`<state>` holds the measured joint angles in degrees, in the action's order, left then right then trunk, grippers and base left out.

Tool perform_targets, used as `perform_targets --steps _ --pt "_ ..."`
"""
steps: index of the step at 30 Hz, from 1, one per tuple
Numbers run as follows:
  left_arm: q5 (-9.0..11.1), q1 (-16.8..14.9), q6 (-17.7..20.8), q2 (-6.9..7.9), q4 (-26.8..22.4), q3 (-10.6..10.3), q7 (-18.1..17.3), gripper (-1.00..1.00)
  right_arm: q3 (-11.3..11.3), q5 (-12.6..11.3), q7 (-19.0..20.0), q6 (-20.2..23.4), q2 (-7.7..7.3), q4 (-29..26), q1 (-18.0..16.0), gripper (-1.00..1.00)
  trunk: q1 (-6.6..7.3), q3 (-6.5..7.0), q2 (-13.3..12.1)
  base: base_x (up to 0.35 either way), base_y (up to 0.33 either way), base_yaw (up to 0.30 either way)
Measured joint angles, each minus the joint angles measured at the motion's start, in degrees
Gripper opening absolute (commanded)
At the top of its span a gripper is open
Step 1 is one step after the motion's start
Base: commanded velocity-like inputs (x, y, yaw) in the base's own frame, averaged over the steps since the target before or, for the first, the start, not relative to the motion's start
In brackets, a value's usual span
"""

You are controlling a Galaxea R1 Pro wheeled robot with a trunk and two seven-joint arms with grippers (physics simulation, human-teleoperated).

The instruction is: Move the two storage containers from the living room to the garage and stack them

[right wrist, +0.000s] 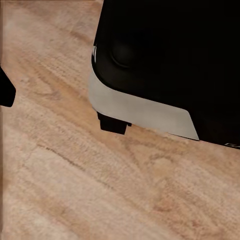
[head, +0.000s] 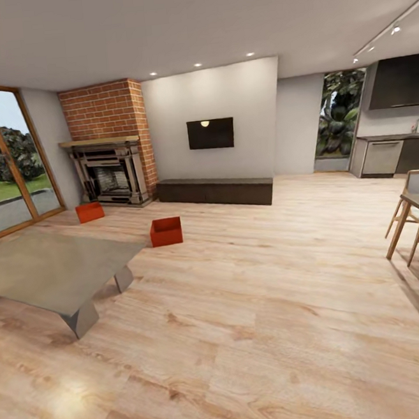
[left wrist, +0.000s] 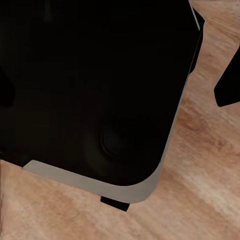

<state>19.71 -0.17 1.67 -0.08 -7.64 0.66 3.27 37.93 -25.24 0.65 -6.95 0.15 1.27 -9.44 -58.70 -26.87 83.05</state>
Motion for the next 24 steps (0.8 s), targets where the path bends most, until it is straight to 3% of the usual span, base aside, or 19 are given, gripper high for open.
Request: perform_targets --steps 24 --pt "0.0 0.0 0.0 0.0 0.0 0.0 0.0 1.0 0.0 0.0 0.0 0.0 0.0 0.0 0.0 1.0 0.0 0.0 0.0 0.321 0.0 0.0"
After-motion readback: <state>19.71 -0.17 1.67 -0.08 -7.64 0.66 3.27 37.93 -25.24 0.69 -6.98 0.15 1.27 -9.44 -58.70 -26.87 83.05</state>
